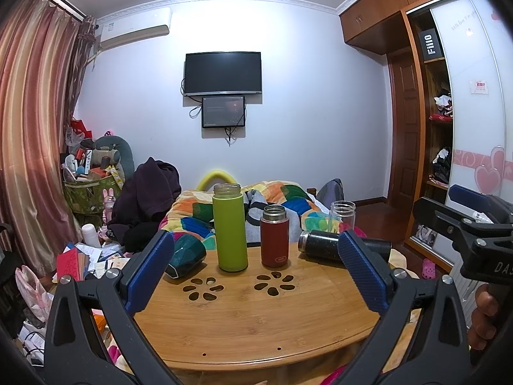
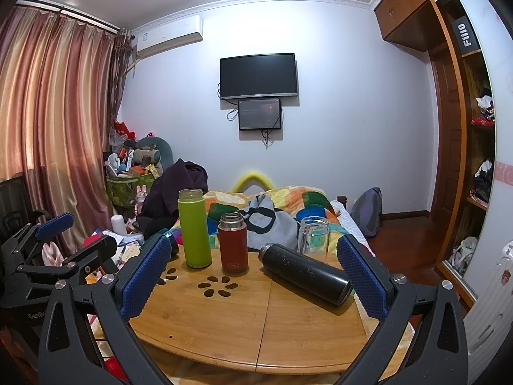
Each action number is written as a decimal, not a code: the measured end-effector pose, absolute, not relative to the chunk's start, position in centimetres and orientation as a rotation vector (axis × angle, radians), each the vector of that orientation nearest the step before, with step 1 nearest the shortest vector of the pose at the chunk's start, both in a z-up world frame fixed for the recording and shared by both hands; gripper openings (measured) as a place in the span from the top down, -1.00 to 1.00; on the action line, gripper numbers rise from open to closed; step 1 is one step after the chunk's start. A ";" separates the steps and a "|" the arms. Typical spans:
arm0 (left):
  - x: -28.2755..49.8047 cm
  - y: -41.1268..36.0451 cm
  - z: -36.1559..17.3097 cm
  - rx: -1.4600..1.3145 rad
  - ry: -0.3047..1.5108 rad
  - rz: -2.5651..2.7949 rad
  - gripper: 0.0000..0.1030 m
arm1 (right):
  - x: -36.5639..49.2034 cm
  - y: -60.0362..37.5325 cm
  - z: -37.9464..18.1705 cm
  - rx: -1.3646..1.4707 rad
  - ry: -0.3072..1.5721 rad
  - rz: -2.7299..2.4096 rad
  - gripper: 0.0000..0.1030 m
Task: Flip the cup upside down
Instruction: 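Move the left tool to the red thermos cup and close around it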
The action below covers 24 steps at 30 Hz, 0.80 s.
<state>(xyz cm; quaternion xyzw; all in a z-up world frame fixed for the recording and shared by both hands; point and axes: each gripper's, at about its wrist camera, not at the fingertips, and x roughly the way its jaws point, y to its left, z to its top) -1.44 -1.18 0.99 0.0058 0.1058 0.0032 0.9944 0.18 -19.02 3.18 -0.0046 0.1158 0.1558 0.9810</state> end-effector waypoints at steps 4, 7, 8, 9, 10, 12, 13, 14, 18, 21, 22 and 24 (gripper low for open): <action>0.7 -1.7 1.0 0.026 0.241 -0.012 -1.00 | 0.4 -19.1 3.2 -0.003 0.239 0.307 -1.00; 3.1 -2.5 0.4 0.049 0.258 -0.038 -1.00 | 1.1 -19.7 3.1 0.011 0.251 0.291 -1.00; 3.9 -2.7 0.1 0.050 0.261 -0.049 -1.00 | 1.5 -20.1 2.8 0.017 0.258 0.287 -1.00; 4.8 -3.0 -0.2 0.052 0.271 -0.063 -1.00 | 1.8 -20.3 2.6 0.024 0.266 0.283 -1.00; 6.0 -3.2 -0.5 0.054 0.293 -0.079 -1.00 | 2.2 -20.6 2.3 0.030 0.274 0.279 -1.00; 8.4 -3.6 -1.3 0.043 0.342 -0.099 -1.00 | 3.0 -21.3 1.6 0.042 0.293 0.267 -1.00; 9.6 -3.8 -1.7 0.033 0.364 -0.110 -1.00 | 3.5 -21.5 1.2 0.049 0.306 0.261 -1.00; 11.0 -3.8 -2.2 0.019 0.391 -0.115 -1.00 | 4.0 -22.1 0.7 0.057 0.320 0.259 -1.00; 16.5 -3.5 -4.3 -0.050 0.514 -0.119 -0.55 | 5.9 -23.4 -1.1 0.082 0.372 0.252 -1.00; 20.0 -3.3 -5.7 -0.089 0.602 -0.132 -0.37 | 7.0 -24.2 -2.3 0.097 0.400 0.241 -1.00; 20.8 -3.5 -6.2 -0.092 0.613 -0.122 -0.37 | 7.2 -24.5 -2.7 0.103 0.407 0.241 -1.00; 22.2 -3.7 -6.7 -0.078 0.624 -0.099 -0.37 | 8.0 -25.1 -3.5 0.116 0.424 0.239 -1.00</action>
